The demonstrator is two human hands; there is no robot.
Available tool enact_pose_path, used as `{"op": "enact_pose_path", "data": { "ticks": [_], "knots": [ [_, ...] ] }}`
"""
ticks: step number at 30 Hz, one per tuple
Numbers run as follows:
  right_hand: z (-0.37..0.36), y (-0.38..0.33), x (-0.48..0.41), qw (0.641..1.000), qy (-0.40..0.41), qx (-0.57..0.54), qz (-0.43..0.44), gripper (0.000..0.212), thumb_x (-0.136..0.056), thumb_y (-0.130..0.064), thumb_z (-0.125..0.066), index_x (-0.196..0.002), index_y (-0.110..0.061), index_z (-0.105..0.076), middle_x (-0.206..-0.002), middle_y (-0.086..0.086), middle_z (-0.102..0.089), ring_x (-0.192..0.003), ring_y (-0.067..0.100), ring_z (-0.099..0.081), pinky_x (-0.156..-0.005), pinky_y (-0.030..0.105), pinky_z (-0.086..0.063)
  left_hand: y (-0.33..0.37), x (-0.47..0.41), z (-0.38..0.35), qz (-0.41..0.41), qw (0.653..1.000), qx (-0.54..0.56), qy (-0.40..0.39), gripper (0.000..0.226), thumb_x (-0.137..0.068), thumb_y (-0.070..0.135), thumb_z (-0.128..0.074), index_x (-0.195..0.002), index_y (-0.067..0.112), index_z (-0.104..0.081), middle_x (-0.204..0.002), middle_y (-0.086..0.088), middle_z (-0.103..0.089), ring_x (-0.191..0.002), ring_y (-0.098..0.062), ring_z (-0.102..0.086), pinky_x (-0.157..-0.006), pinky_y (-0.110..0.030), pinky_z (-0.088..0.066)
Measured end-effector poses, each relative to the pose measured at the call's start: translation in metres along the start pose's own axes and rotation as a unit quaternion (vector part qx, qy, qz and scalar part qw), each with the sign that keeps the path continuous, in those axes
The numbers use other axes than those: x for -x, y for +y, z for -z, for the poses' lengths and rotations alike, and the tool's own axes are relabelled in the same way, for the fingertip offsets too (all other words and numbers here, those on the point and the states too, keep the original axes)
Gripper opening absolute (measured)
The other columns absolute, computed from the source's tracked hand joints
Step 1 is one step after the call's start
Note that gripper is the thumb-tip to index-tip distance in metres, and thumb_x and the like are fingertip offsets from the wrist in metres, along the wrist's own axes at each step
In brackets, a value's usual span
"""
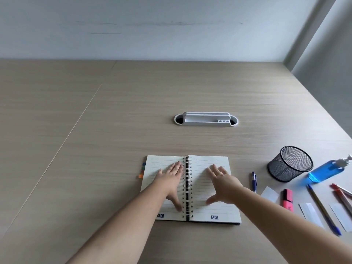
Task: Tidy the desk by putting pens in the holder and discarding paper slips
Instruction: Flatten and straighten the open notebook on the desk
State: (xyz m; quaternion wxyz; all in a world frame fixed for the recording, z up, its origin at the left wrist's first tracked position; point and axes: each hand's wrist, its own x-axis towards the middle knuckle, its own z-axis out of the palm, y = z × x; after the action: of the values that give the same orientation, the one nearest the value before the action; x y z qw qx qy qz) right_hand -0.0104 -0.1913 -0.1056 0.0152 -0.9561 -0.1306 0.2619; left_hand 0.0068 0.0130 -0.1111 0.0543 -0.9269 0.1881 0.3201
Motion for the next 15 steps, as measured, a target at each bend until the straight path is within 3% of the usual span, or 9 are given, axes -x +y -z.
{"op": "enact_pose_path", "data": {
  "ticks": [5,8,10,12,13,15],
  "knots": [
    [-0.002,0.008,0.009,0.999,0.005,-0.042,0.006,0.119,-0.067,-0.059,-0.070,-0.149,-0.018,0.005,-0.160,0.002,0.009,-0.148,0.023,0.003,-0.118,0.045,-0.020,-0.009,0.009,-0.010,-0.005,0.998,0.044,0.047,0.141,-0.054,0.063,-0.077,-0.150,0.016,0.015,-0.161,0.001,0.020,-0.149,-0.017,0.013,-0.123,-0.047,-0.003],
    [-0.007,0.011,0.025,0.996,0.071,-0.052,0.032,0.109,-0.073,-0.064,-0.058,-0.149,-0.018,0.004,-0.159,0.000,0.009,-0.148,0.018,0.004,-0.122,0.037,-0.007,-0.018,0.027,-0.025,-0.004,0.989,0.110,0.098,0.123,-0.064,0.061,-0.072,-0.152,0.021,0.003,-0.163,-0.001,0.010,-0.150,-0.016,0.005,-0.123,-0.040,-0.009],
    [-0.017,0.007,0.040,0.989,0.115,-0.047,0.075,0.102,-0.074,-0.071,-0.044,-0.149,-0.022,0.005,-0.154,-0.007,0.016,-0.147,0.014,0.008,-0.119,0.030,0.002,-0.018,0.039,-0.039,-0.004,0.980,0.142,0.141,0.117,-0.064,0.068,-0.064,-0.152,0.023,-0.003,-0.163,0.003,0.006,-0.150,-0.014,0.003,-0.123,-0.039,-0.008],
    [-0.033,0.003,0.054,0.989,0.108,-0.035,0.098,0.102,-0.071,-0.076,-0.036,-0.148,-0.025,0.007,-0.150,-0.011,0.020,-0.144,0.010,0.014,-0.116,0.026,0.007,-0.016,0.051,-0.051,-0.011,0.981,0.130,0.147,0.124,-0.056,0.089,-0.045,-0.152,0.023,-0.003,-0.162,0.008,0.009,-0.150,-0.012,0.006,-0.123,-0.039,-0.003],
    [-0.042,0.003,0.059,0.989,0.106,-0.026,0.098,0.103,-0.070,-0.077,-0.036,-0.149,-0.025,0.005,-0.151,-0.011,0.017,-0.144,0.011,0.012,-0.118,0.024,0.007,-0.016,0.055,-0.061,-0.016,0.982,0.111,0.150,0.127,-0.053,0.094,-0.035,-0.152,0.023,-0.001,-0.161,0.009,0.009,-0.149,-0.011,0.006,-0.123,-0.036,0.001],
    [-0.056,0.009,0.067,0.992,0.097,-0.007,0.079,0.105,-0.067,-0.081,-0.039,-0.149,-0.020,-0.012,-0.155,-0.006,-0.006,-0.145,0.016,-0.015,-0.119,0.023,0.004,-0.018,0.062,-0.079,-0.002,0.983,0.067,0.172,0.117,-0.062,0.092,-0.029,-0.151,0.024,0.005,-0.160,0.007,-0.010,-0.149,-0.013,-0.011,-0.118,-0.030,0.003]
  ]
}}
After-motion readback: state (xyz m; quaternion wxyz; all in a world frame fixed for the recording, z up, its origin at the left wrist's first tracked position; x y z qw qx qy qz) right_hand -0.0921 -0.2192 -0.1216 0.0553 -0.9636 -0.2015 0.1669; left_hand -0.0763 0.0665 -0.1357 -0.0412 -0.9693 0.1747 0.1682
